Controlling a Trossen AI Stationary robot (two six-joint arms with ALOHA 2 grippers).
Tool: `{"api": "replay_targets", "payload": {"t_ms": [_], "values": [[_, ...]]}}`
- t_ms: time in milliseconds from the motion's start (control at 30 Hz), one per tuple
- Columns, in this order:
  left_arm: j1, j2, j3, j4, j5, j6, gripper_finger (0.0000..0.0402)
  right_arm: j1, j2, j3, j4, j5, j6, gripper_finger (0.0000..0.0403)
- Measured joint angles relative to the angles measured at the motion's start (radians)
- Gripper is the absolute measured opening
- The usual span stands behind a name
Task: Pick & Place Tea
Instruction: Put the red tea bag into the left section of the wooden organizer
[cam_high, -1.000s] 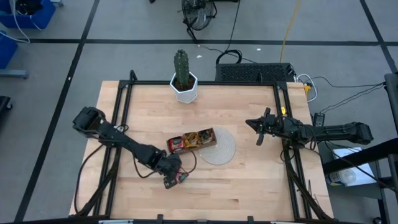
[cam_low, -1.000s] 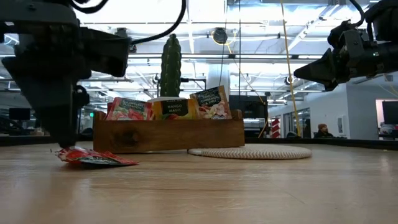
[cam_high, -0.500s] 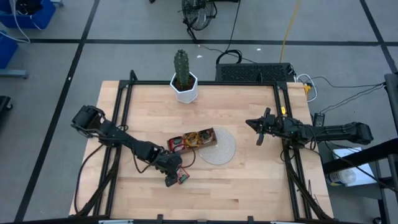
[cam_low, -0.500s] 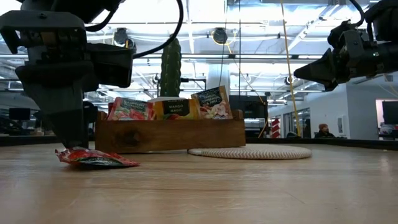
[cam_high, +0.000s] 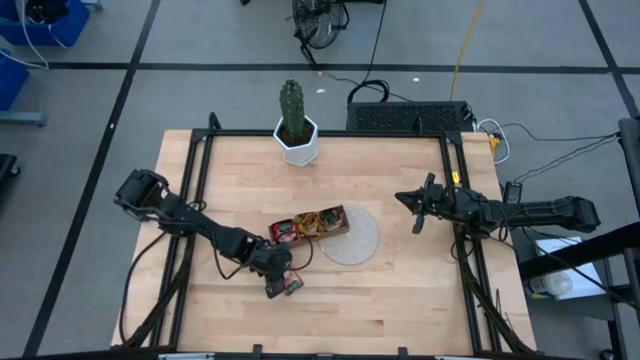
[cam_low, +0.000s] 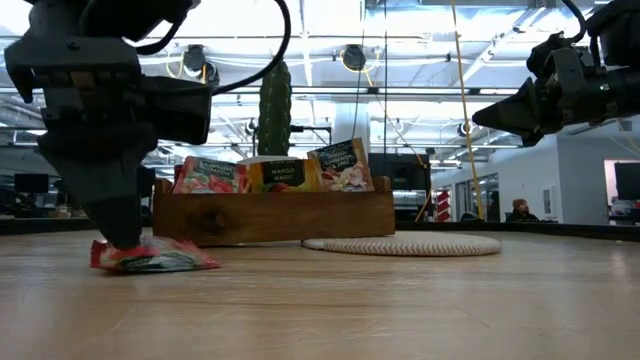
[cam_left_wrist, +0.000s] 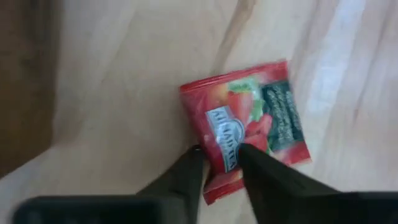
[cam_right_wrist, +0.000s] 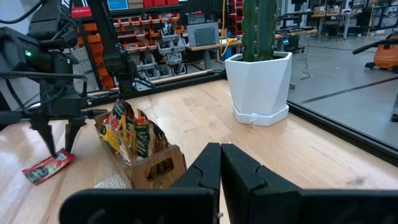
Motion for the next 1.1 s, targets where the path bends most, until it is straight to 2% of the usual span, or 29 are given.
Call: {"api": "replay_targets", "payload": {"t_ms": [167,433,567,667,767,900,1100], "values": [[0.002,0.002,-0.001,0.003,0.023,0.000,0.0018,0.000,0.000,0.000,0.000,0.000,0.000,0.0000],[-0.041,-0.037,0.065,-0.068,0.056,0.011,0.0006,0.000,0.000,0.000,0.000,0.000,0.000,0.0000],[-0.059,-0.076,0.204,-0.332,-0.064,0.037,0.0004,0.000,0.000,0.000,0.000,0.000,0.000,0.0000],[-0.073,-0.078,0.348,-0.599,-0.211,0.076,0.0003,0.000,0.000,0.000,0.000,0.000,0.000,0.0000],[-0.078,-0.067,0.473,-0.796,-0.381,0.137,0.0003,0.000,0.000,0.000,0.000,0.000,0.000,0.0000],[-0.058,-0.068,0.555,-0.851,-0.549,0.235,0.0003,0.000,0.000,0.000,0.000,0.000,0.000,0.0000],[-0.012,-0.047,0.570,-0.872,-0.663,0.375,0.0003,0.000,0.000,0.000,0.000,0.000,0.000,0.0000]]}}
